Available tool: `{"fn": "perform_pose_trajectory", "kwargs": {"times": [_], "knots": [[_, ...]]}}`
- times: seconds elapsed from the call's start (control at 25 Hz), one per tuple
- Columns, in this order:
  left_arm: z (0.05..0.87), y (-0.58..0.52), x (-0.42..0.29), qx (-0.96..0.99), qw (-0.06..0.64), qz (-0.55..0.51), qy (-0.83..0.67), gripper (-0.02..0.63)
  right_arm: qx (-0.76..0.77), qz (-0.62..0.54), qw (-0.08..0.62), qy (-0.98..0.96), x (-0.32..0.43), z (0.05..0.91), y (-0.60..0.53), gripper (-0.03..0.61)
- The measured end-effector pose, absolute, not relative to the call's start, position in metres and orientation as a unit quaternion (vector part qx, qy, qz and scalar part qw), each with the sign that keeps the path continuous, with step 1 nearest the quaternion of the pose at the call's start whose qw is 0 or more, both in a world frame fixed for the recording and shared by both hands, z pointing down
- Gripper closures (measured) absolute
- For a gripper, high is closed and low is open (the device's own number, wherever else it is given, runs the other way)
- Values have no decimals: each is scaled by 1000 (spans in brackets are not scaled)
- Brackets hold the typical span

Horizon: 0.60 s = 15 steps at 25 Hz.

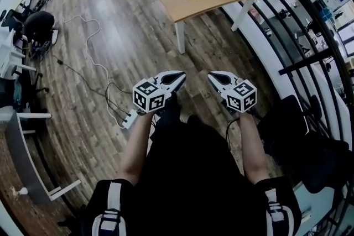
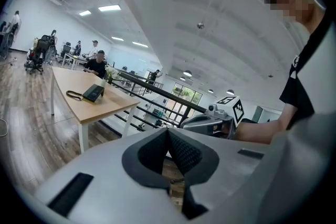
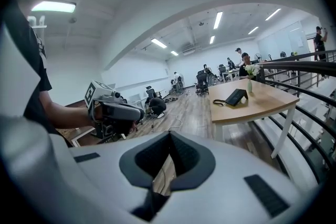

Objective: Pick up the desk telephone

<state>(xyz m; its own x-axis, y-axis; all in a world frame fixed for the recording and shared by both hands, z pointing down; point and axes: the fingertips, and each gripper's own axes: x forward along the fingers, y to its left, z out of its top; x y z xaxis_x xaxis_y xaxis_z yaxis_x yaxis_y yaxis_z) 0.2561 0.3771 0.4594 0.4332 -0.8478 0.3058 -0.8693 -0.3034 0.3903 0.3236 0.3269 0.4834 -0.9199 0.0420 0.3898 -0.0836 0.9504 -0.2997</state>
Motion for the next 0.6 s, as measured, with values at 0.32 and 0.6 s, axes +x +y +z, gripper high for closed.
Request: {"fn": "perform_pose_trajectory", "kwargs": {"times": [0.32, 0.6], "knots": [[465, 354, 226, 808, 264, 16, -527, 592, 29, 169, 212, -962, 300, 492, 302, 555], [458, 317, 189, 818, 263, 15, -512, 592, 47, 176, 216, -959, 268, 493, 277, 557]]}}
